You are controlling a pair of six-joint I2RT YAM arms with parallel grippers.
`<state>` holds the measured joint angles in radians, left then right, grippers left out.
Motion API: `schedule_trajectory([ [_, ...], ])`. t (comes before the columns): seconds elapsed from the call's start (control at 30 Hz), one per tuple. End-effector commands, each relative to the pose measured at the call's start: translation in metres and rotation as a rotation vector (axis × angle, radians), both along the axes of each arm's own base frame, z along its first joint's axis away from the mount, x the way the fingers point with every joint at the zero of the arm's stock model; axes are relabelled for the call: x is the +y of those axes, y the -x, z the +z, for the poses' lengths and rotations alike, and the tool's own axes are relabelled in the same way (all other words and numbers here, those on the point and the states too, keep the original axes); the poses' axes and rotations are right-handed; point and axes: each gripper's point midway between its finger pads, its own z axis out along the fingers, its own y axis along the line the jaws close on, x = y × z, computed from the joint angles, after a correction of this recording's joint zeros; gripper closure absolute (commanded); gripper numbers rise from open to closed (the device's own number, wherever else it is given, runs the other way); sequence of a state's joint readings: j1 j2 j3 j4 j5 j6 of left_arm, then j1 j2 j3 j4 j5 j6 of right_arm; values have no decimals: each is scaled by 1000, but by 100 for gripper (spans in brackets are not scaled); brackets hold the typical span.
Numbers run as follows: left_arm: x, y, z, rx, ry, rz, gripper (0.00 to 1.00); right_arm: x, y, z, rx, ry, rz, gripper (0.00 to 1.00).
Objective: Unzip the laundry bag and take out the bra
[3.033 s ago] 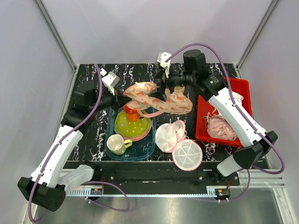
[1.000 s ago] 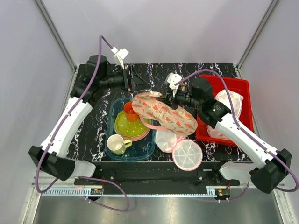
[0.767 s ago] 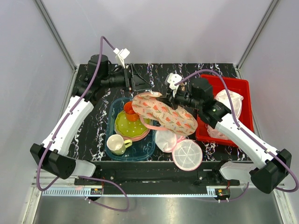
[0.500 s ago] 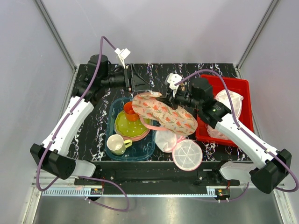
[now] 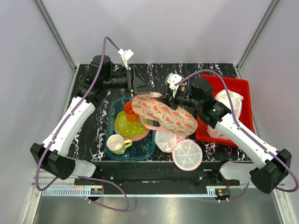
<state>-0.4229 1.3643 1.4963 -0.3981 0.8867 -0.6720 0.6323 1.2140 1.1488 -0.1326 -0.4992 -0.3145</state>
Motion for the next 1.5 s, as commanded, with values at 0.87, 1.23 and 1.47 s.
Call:
schedule_trajectory([
  [0.87,-9,-2,-5,-17,8,-46,67,8,5,21,-36,-43,45,100],
  [1.23,-8,1,-5,-27,7,-52,76,7,5,22,-35,-41,39,100],
  [1.47,-9,7,-14,-5,2,-99,70,7,7,23,-32,-46,43,100],
])
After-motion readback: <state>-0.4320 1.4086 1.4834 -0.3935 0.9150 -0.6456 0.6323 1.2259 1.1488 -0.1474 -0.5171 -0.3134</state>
